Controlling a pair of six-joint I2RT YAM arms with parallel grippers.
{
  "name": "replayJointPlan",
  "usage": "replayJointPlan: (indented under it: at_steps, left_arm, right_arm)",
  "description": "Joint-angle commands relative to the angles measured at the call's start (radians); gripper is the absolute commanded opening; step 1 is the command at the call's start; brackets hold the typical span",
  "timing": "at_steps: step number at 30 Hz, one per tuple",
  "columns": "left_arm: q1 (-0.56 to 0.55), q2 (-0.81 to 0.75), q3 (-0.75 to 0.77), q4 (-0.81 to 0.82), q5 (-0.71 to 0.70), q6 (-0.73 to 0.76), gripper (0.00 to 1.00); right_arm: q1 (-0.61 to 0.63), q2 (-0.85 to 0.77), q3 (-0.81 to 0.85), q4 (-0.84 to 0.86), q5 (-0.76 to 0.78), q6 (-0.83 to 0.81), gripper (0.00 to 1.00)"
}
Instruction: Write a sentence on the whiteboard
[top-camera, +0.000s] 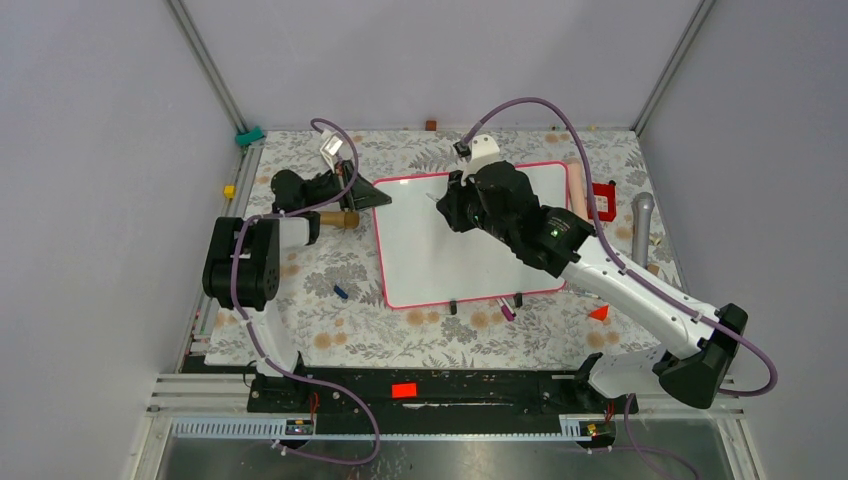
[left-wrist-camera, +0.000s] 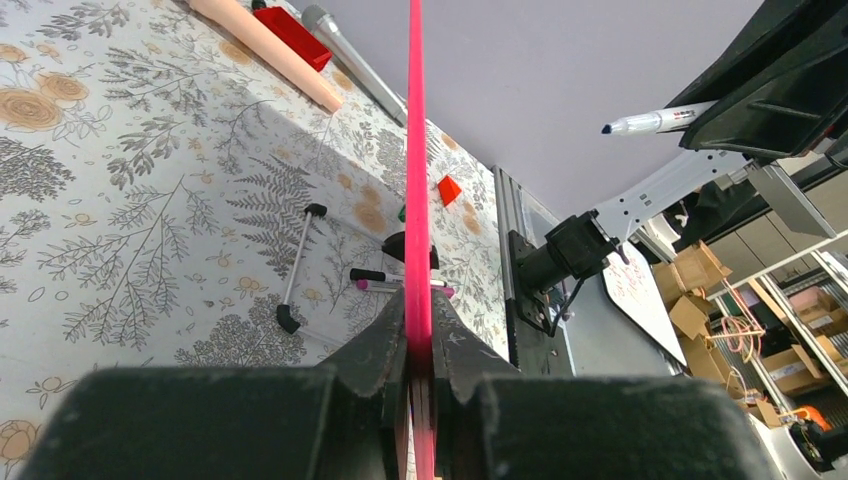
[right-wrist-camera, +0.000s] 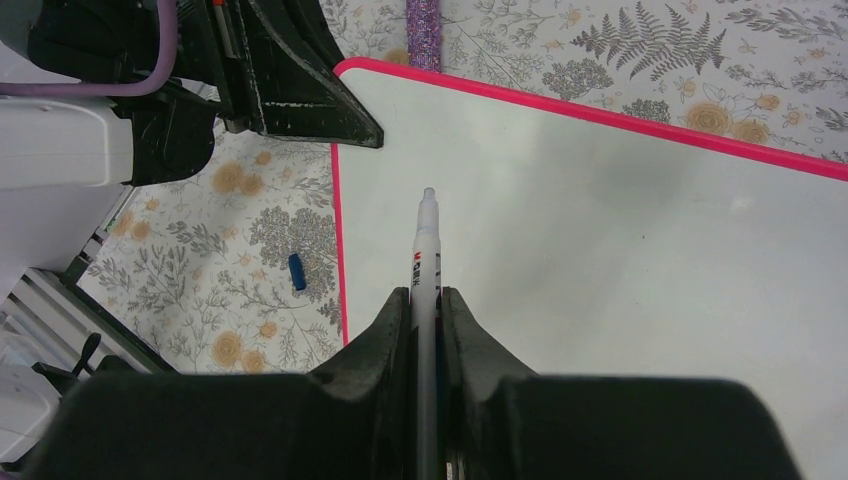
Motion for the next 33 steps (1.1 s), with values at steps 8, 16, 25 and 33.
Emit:
replayJointPlan:
  at_steps: [8,16,25,33]
  left_arm:
    - [0.011,-0.106,-0.072,-0.143,-0.065,0.324,0.0]
    - [-0.068,-0.308,0.174,-1.595,-0.478,1.306,0.0]
    - [-0.073,-0.245,0.215,-1.638,-0.356,1.368,0.03]
    - [-0.072,-0.198,0.266,-1.695,-0.337,1.39,0.04]
  right_arm:
    - [0.011,-0.025,0.009,0.023,0.013,-0.013,0.0]
    - [0.011,-0.029,0.01,0.023,0.015,-0.013,0.0]
    - [0.011,-0.033,0.005,0.024,0.021,-0.016,0.0]
    - [0.015,-0.02,0.002,0.021,0.04,-0.026,0.0]
